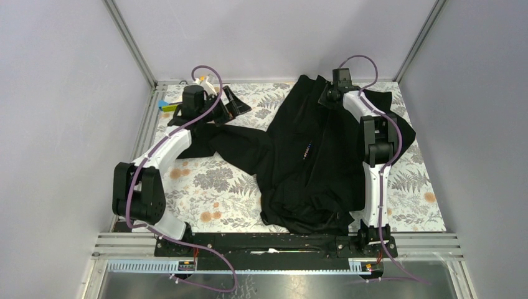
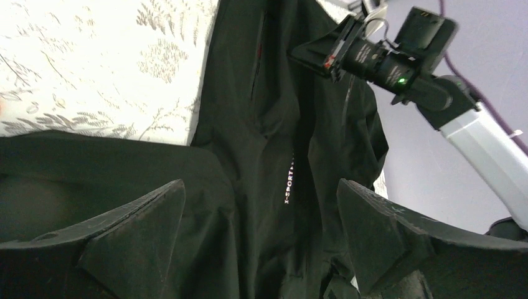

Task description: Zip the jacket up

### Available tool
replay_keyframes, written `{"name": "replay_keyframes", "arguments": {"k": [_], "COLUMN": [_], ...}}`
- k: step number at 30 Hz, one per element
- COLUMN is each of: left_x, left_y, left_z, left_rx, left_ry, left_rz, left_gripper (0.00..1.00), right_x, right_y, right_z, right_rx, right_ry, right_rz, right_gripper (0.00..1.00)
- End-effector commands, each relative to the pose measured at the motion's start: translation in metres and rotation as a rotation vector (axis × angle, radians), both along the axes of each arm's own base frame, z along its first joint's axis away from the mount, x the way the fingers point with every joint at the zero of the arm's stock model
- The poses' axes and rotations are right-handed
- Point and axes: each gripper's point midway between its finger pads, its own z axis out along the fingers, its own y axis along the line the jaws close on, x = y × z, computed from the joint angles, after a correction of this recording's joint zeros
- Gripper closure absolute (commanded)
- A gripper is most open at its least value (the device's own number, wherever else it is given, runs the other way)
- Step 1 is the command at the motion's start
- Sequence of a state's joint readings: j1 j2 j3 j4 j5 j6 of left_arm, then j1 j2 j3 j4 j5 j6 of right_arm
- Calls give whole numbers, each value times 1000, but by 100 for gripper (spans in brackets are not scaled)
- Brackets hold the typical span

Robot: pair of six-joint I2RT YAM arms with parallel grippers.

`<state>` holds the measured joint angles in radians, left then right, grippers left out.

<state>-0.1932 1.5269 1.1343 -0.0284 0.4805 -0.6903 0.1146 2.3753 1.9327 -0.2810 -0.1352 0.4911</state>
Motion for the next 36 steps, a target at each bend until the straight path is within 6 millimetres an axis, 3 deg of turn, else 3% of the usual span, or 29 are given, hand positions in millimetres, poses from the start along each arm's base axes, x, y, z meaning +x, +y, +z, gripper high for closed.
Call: {"name": "replay_keyframes", "arguments": {"k": [1, 3, 7, 10, 12, 16, 23, 29, 31, 33, 36], "left_x": [5, 4, -1, -8, -14, -24, -42, -57, -60, -59, -43], "left_y": [-20, -28, -49, -64, -74, -87, -106, -126, -130, -134, -140], "left_z": [10, 2, -12, -25, -26, -22, -27, -31, -34, -34, -26], "left_rx": [-44, -38, 23, 115, 155, 202, 353, 405, 416, 418, 366], "left_ry": [-24, -12, -30, -42, -66, -131, -198, -230, -239, -265, -248], "left_rz": [-66, -103, -171, -198, -215, -229, -258, -298, -307, -292, -201], "left_gripper": [1, 1, 1, 1, 1, 1, 1, 1, 2, 2, 2], "right_x": [3, -2, -6, -6, 1, 20, 51, 69, 73, 74, 76], "right_y": [-12, -21, -43, -59, -60, -50, -62, -60, -57, -56, -51], "right_z": [68, 69, 69, 57, 51, 36, 20, 21, 23, 25, 31], "right_rx": [-97, -142, -202, -191, -142, -37, -56, -43, -43, -53, -61], "right_ry": [-136, -130, -142, -121, -119, -142, -153, -166, -179, -189, -224], "right_rz": [20, 0, -79, -166, -197, -226, -239, -205, -175, -146, -97], "right_gripper": [100, 98, 39, 27, 25, 27, 43, 50, 56, 70, 88]}}
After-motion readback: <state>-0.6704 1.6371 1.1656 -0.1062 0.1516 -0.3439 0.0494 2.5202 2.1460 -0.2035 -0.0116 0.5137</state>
